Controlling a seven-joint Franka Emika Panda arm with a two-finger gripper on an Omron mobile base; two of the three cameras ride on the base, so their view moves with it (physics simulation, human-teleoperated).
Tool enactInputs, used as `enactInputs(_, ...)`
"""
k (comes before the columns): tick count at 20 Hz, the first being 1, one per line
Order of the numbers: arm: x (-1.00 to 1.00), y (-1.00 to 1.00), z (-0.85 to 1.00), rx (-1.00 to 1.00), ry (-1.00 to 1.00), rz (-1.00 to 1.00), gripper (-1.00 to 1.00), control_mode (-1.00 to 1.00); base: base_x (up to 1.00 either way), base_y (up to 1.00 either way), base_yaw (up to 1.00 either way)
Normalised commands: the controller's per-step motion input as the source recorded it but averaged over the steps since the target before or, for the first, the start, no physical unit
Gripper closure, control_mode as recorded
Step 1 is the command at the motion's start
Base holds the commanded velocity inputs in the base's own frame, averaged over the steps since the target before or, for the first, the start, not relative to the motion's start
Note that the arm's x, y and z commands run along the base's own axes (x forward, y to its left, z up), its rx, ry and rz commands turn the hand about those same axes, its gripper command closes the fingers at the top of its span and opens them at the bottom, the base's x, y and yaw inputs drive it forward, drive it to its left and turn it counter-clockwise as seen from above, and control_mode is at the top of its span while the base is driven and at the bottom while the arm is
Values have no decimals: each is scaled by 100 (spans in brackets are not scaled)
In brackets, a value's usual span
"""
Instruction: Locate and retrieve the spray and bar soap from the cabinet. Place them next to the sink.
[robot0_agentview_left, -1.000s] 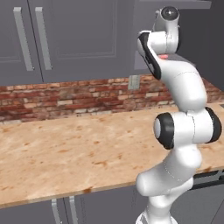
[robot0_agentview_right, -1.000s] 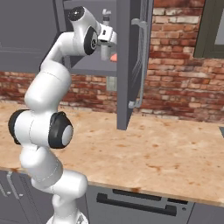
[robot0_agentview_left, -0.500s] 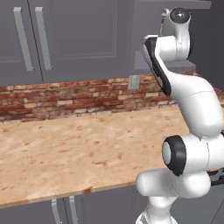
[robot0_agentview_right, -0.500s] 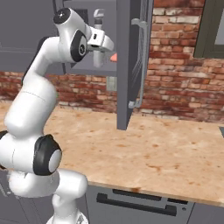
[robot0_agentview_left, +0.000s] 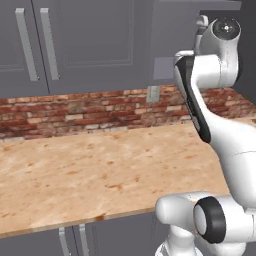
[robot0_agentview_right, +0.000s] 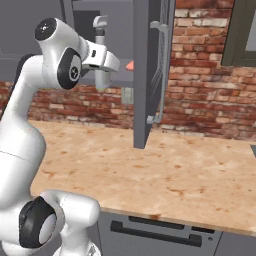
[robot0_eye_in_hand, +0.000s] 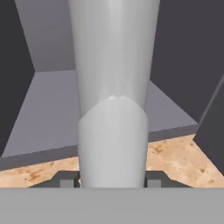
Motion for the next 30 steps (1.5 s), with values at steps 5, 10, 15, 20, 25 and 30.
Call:
enactInputs(5,-100,0,-2,-1,2,1,100,-100,0,0,0)
enactInputs(10,-100,-7,-13,-1,2,4,100,-100,0,0,0)
enactInputs(15,-98,-14,-28,-2,5,7,100,-100,0,0,0)
enactInputs(20,-81,-5,-41,-4,9,4,100,-100,0,0,0)
enactInputs(25,-90,-8,-45,-5,5,7,100,-100,0,0,0)
enactInputs(30,-71,-4,-32,0,0,7,100,-100,0,0,0)
